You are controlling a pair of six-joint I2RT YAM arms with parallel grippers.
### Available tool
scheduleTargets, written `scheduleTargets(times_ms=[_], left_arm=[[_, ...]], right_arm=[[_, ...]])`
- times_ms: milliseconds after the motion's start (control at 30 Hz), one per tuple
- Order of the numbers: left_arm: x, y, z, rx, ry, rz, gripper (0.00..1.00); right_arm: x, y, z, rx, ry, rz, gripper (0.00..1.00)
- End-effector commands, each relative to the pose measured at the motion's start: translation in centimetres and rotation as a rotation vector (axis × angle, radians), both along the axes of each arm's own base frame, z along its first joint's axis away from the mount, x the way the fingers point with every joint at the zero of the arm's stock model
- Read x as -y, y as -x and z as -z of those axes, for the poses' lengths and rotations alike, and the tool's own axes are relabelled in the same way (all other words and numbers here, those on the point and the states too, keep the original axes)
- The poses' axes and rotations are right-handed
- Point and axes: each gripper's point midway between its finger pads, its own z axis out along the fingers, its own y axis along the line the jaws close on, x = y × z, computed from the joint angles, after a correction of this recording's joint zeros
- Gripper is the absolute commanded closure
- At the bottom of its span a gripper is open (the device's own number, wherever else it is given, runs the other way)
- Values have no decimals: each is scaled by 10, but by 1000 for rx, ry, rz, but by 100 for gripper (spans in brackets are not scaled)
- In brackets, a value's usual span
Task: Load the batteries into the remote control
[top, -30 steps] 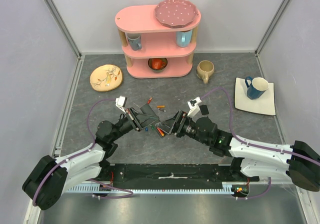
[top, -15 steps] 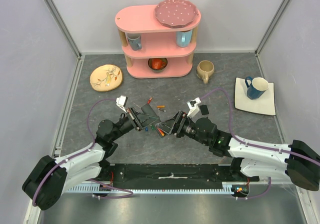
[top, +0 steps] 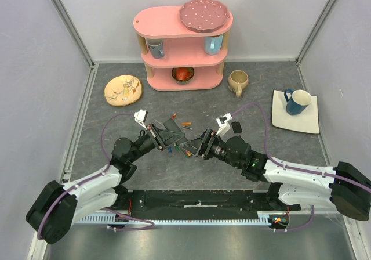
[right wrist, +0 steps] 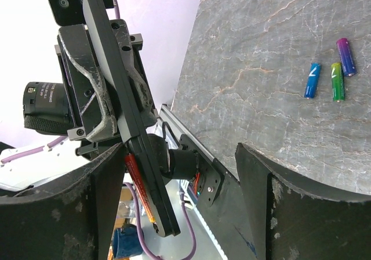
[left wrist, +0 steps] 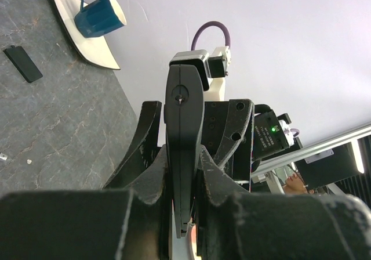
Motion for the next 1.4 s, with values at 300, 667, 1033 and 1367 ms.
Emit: scheduleTargets(times_ms=[300,667,1033,1367], left_arm=[[-5,1,-66,175,98,-27,98],[8,-8,-1,10,-46,11,98],[10,-9,8,0,-62,19,98],[10,3,-9,57,-18,64,98]], right_arm=[[9,5,45,-21,194,-28,11],[-6,5,4,71,179,-94,2],[-5,5,-28,159,185,-115,2],[20,2,-39,235,213,-92,3]])
